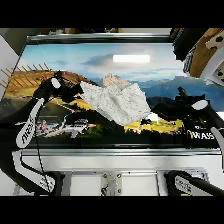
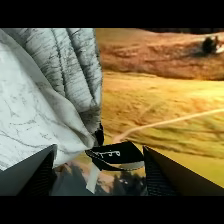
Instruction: Fold the clothes and pants, and hang the long-sleeved shirts on hangers.
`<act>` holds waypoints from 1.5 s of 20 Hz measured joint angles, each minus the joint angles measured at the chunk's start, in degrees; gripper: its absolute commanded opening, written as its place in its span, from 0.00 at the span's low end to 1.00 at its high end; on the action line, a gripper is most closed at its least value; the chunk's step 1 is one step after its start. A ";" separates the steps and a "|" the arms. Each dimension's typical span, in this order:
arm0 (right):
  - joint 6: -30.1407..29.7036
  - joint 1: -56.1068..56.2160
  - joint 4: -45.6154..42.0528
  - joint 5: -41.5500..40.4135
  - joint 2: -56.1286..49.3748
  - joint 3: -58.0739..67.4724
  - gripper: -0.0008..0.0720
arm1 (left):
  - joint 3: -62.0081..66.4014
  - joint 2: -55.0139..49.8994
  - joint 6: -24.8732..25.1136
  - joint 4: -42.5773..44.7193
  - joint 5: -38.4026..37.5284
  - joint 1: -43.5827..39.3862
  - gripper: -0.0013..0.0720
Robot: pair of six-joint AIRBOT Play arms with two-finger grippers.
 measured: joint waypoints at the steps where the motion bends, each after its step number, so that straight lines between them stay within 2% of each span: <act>1: 0.00 1.38 0.17 -1.11 -0.57 0.00 0.80 | 0.00 -0.61 0.02 -1.18 0.98 -0.20 0.98; 4: 0.00 5.40 0.96 -4.39 -1.84 0.00 0.80 | 0.04 -2.23 0.04 -5.05 3.06 -0.81 0.98; 5: 0.00 6.45 1.11 -5.29 -2.12 0.00 0.80 | 0.07 -2.60 0.26 -6.01 3.54 -1.11 0.94; 6: 0.00 7.43 1.31 -6.38 -2.40 0.00 0.80 | 0.09 -2.91 0.35 -6.84 4.17 -1.53 0.61; 7: 0.00 8.20 1.31 -7.13 -2.62 0.00 0.76 | 0.04 -3.23 0.52 -7.39 4.48 -1.90 0.27; 8: 0.00 8.81 1.36 -8.02 -2.82 0.00 0.43 | -0.02 -3.54 0.70 -7.65 4.59 -2.23 0.04; 9: 0.00 9.22 1.44 -8.68 -2.93 0.00 0.07 | -0.02 -3.58 0.72 -8.04 5.14 -2.47 0.03; 10: 0.00 9.51 1.46 -9.35 -2.91 0.02 0.05 | 0.02 -3.39 0.72 -8.41 5.40 -2.60 0.03; 13: -1.86 9.16 1.36 -10.19 -1.07 1.90 0.05 | -0.02 -0.81 1.46 -8.76 5.09 -2.40 0.03; 16: -6.01 7.19 1.29 -7.61 4.35 9.11 0.05 | -0.02 7.50 5.46 -8.94 4.31 -1.55 0.03; 19: -7.89 5.18 1.25 -2.43 12.22 20.87 0.05 | 0.00 21.20 10.60 -8.96 0.28 -1.46 0.03; 23: -7.17 4.31 1.25 1.68 22.77 33.29 0.05 | -2.32 41.90 13.88 -8.87 -4.85 -4.61 0.03; 26: -4.07 4.13 -0.46 1.99 28.87 37.53 0.05 | -7.17 56.15 12.87 -8.83 -5.29 -7.74 0.03; 30: 0.37 4.04 -2.62 1.53 32.37 39.41 0.05 | -14.75 68.61 5.81 -8.61 -6.58 -9.51 0.03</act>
